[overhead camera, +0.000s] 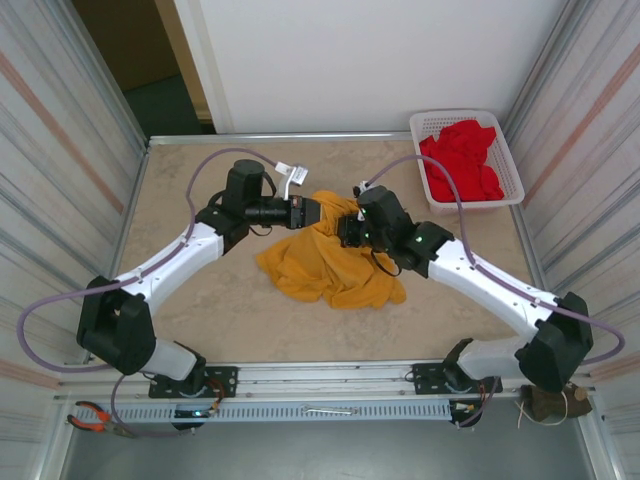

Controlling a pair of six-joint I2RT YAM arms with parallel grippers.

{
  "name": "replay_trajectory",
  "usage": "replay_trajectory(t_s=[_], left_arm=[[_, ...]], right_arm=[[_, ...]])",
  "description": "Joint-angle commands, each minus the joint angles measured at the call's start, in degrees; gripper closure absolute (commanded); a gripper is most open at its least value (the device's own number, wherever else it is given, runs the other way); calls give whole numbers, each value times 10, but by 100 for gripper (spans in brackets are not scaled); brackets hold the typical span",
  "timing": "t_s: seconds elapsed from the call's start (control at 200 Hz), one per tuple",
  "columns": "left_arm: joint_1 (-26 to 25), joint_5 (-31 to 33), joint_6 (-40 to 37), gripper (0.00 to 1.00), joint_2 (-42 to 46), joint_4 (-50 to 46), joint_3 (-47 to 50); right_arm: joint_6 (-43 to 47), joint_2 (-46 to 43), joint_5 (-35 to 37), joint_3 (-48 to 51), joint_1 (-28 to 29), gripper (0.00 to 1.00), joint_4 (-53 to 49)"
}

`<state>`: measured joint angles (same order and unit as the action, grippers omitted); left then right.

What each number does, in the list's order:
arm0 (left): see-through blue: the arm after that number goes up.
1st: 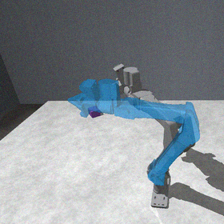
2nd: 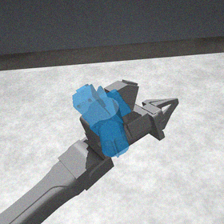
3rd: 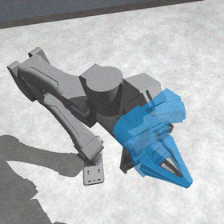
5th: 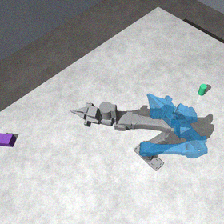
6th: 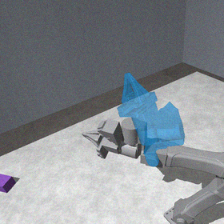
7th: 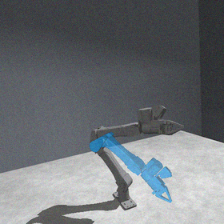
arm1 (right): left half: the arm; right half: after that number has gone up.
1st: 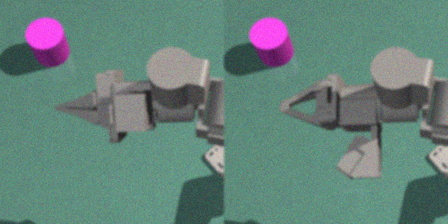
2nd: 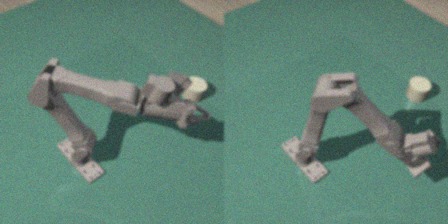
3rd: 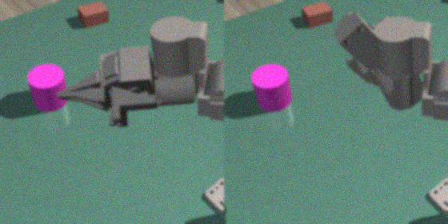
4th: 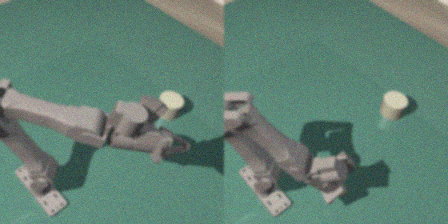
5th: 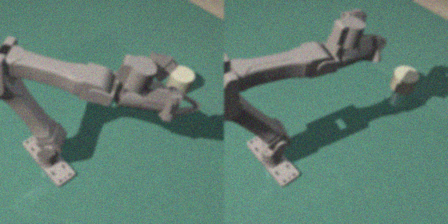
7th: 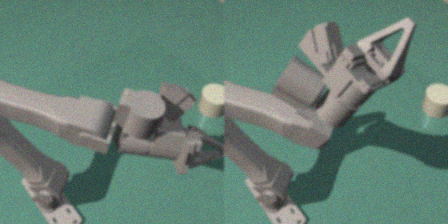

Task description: Fold the inside-out t-shirt

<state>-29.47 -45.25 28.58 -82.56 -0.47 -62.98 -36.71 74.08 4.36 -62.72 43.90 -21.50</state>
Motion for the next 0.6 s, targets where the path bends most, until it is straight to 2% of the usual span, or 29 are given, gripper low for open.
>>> replay_trajectory(t_s=[0.0, 0.205, 0.306, 0.401, 0.466, 0.591], left_arm=[[6, 22, -17, 100, 24, -22, 14], [31, 67, -22, 100, 27, -16, 72], [33, 75, -23, 72, 24, -11, 84], [33, 77, -20, 54, 33, -11, 88], [32, 87, -22, 45, 52, -19, 88], [21, 129, -51, 37, 108, -65, 78]], right_arm=[[21, -33, -25, -18, -19, 100, -2], [-1, -153, -110, 14, -69, 100, 9], [-17, -171, -148, 38, -85, 100, 31], [-20, -187, -155, 59, -88, 100, 45], [-21, -185, -168, 78, -89, 100, 64], [-10, -184, -203, 106, -89, 100, 101]])
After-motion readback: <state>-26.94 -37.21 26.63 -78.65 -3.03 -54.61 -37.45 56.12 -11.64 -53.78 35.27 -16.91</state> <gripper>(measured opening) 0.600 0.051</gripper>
